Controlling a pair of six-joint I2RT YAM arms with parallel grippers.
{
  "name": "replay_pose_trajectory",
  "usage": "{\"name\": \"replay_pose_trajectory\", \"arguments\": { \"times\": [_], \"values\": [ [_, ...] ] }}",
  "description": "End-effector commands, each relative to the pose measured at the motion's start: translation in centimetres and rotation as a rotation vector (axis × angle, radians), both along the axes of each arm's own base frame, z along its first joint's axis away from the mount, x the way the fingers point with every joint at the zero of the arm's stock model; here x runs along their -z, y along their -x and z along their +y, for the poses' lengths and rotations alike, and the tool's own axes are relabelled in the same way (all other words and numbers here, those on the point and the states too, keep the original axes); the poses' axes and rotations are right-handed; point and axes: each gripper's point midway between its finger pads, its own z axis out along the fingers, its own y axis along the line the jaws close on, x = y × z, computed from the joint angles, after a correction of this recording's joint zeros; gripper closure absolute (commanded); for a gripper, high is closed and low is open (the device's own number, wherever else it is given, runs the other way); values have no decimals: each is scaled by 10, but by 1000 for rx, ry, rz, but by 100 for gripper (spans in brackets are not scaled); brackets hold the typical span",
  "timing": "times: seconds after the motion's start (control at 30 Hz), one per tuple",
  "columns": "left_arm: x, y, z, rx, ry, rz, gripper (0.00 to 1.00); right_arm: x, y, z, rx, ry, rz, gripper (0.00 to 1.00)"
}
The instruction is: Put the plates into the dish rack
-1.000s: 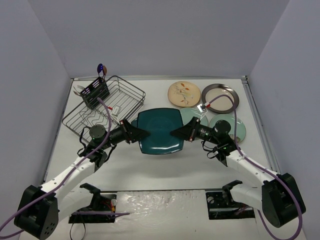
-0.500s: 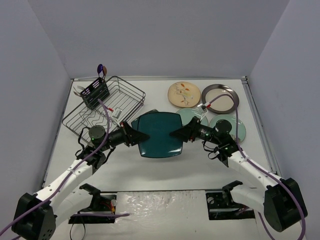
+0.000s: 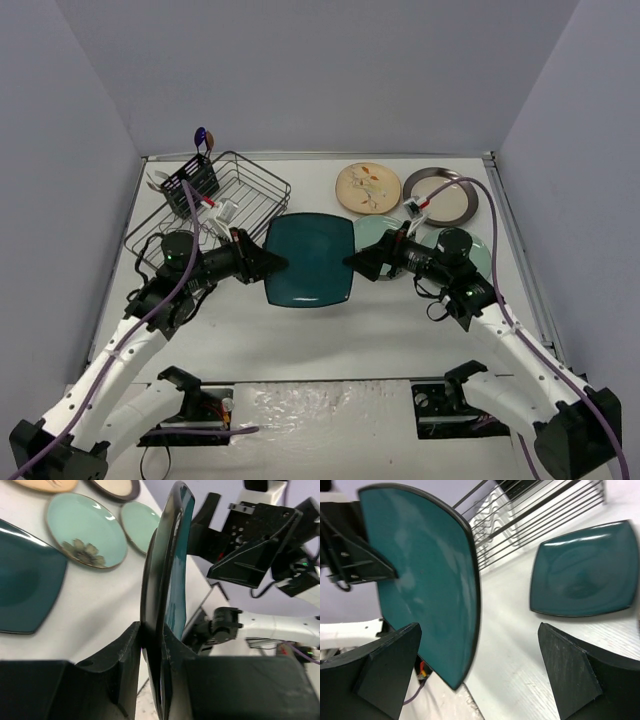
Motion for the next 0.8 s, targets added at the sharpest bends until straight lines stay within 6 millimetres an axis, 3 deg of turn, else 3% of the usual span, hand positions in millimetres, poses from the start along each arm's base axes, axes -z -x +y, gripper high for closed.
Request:
{"name": "replay_pose_trajectory", "arguments": {
  "times": [0.0, 0.17, 0.5, 0.57, 0.77],
  "values": [
    [-70, -5, 34, -113, -173, -256, 100, -27, -22, -32, 207, 94, -125, 0],
    [-85, -20, 71, -240, -406, -319, 100, -31, -29, -54, 333, 132, -125, 0],
    [-93, -66, 168, -479, -1012, -365, 100, -24, -18, -52, 283, 157, -157, 0],
    [-101, -69, 180, -501, -1054, -373, 100, -23, -17, -51, 268, 164, -164, 0],
    [-110, -106, 223, -522, -1133, -312, 100, -16, -16, -39, 209, 150, -150, 0]
  ]
}}
